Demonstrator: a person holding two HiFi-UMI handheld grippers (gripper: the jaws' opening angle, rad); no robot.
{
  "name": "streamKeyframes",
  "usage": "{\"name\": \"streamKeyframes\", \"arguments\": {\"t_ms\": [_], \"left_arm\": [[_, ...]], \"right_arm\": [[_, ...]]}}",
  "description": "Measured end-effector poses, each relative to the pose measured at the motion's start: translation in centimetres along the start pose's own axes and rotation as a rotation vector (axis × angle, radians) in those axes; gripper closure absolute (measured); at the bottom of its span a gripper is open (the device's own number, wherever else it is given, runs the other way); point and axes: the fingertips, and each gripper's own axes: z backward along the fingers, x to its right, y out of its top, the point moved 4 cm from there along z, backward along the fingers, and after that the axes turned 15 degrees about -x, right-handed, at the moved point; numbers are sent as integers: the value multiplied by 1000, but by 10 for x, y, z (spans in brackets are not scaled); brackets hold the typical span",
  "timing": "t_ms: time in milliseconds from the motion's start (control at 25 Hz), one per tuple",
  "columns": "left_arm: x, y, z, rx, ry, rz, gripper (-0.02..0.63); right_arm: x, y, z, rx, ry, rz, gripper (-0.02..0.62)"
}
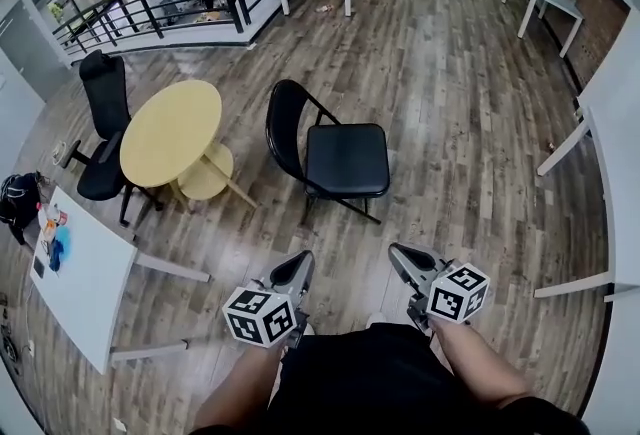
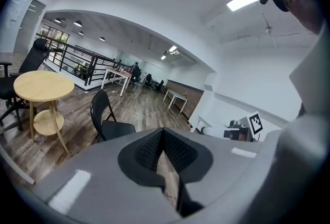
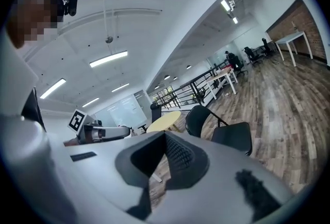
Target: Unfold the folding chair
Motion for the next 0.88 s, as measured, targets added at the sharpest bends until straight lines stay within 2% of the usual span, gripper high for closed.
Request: {"name": "streamKeyframes", "arguments": {"t_ms": [80,240,440,880], "left_arm": [[-4,-4,7,-16,-10,-17,598],[-21,-12,21,-40,-41,1,598],[-43,-11,38,-38,-42,-5,598],[-51,-4,39,-44,-82,-27,598]], "right_arm": [[-7,2,-10,15,-6,-20,591],[-24,5,-30,25,-26,-20,591],[-42,-2,-44,14,-53,-14,591],[-48,-4,-45,8,-107,-12,591]]}}
